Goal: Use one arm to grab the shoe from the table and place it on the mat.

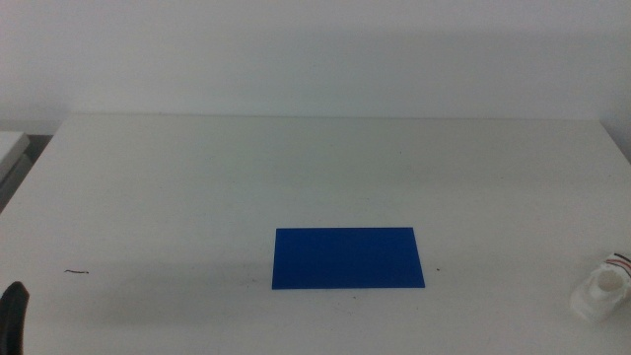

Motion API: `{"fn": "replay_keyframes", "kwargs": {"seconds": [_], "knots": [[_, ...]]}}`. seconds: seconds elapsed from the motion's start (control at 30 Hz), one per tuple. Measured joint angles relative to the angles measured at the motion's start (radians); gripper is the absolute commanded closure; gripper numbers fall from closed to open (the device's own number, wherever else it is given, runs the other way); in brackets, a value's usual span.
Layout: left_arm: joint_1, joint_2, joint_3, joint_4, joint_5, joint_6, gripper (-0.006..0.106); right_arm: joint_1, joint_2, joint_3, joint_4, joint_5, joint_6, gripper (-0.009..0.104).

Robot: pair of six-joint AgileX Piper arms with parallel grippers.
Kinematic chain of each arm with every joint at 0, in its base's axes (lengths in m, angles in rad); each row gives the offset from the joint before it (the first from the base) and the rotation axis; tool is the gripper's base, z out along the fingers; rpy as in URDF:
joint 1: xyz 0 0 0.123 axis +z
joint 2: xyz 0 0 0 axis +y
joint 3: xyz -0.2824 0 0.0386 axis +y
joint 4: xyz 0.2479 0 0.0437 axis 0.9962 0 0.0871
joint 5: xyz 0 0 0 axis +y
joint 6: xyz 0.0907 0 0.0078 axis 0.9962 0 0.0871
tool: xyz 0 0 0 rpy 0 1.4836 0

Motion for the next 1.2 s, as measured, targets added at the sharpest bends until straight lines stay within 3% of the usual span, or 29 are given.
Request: {"fn": "replay_keyframes", "kwargs": {"seconds": [0.27, 0.53, 0.73, 0.93, 1.1, 1.2], "knots": [[0.000, 0.000, 0.000, 0.000, 0.000, 0.000, 0.007, 0.000, 0.065, -0.218, 0.000, 0.363, 0.000, 0.002], [0.000, 0.000, 0.000, 0.000, 0.000, 0.000, 0.007, 0.000, 0.461, -0.632, 0.015, 0.709, 0.025, 0.002], [0.000, 0.000, 0.000, 0.000, 0.000, 0.000, 0.007, 0.000, 0.816, -0.877, 0.053, 1.026, 0.308, 0.002], [0.000, 0.000, 0.000, 0.000, 0.000, 0.000, 0.007, 0.000, 1.105, -0.926, 0.040, 1.066, 0.635, 0.002], [0.000, 0.000, 0.000, 0.000, 0.000, 0.000, 0.007, -0.007, 1.274, -0.927, -0.114, 1.079, 0.978, 0.002], [0.000, 0.000, 0.000, 0.000, 0.000, 0.000, 0.007, -0.020, 1.335, -0.927, -0.149, 1.073, 1.089, 0.002]]}}
